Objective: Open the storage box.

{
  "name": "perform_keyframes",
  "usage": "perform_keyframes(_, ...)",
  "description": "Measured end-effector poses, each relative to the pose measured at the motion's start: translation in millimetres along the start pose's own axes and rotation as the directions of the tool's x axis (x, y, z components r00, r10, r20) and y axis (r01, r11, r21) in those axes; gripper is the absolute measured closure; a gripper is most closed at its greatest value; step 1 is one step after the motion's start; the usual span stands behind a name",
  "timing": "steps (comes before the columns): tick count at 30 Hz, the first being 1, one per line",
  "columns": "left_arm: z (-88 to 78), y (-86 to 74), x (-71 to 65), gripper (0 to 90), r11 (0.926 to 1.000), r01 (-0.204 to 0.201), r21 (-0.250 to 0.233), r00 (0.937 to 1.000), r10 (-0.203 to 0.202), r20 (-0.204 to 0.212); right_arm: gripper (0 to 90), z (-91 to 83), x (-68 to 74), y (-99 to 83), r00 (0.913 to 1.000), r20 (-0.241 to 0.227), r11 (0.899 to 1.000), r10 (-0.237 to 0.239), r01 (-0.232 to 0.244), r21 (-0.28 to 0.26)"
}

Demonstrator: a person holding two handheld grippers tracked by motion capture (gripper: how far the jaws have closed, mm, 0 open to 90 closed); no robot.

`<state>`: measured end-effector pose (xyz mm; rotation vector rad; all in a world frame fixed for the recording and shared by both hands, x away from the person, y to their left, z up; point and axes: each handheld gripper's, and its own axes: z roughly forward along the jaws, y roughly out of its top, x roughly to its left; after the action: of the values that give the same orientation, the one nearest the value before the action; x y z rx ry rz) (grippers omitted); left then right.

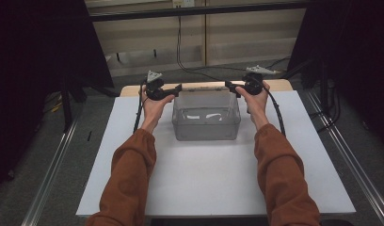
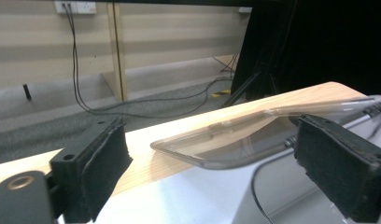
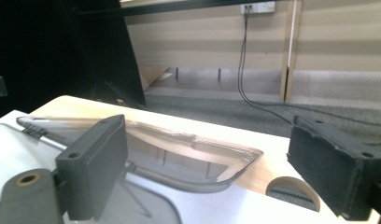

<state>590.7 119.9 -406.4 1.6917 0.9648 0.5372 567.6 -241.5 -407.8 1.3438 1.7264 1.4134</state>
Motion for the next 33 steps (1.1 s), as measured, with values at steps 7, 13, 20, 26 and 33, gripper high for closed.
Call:
perform_keyframes(7,-9.6,-4.0,-9.7,4.9,0.9987,0.006,-0.050,0.9991,-0.004,0.043,6.7,-14.1,9.9,-1.3,0.9985,-0.007,0.998,-0.054,0.054,-0.028)
perform_keyframes(13,-20.4,-6.8,-19.3,2.4,0.9969,-0.017,-0.077,0.9979,0.021,0.061,3.8,-25.4,16.7,-3.9,0.9969,0.009,0.995,-0.078,0.079,-0.059)
perform_keyframes(20,-32.3,-8.7,-24.6,2.5,0.9932,-0.046,-0.107,0.9968,0.053,0.060,0.4,-40.4,21.5,-7.5,0.9948,0.022,0.991,-0.099,0.101,-0.086)
perform_keyframes(26,-46.0,-9.0,-28.1,2.4,0.9888,-0.055,-0.139,0.9963,0.063,0.059,0.5,-52.1,26.2,-10.8,0.9934,0.012,0.989,-0.114,0.114,-0.088)
perform_keyframes(33,-56.6,-19.4,-28.0,2.5,0.9900,-0.067,-0.124,0.9971,0.071,0.026,0.5,-62.1,31.3,-17.4,0.9931,0.014,0.990,-0.117,0.117,-0.073)
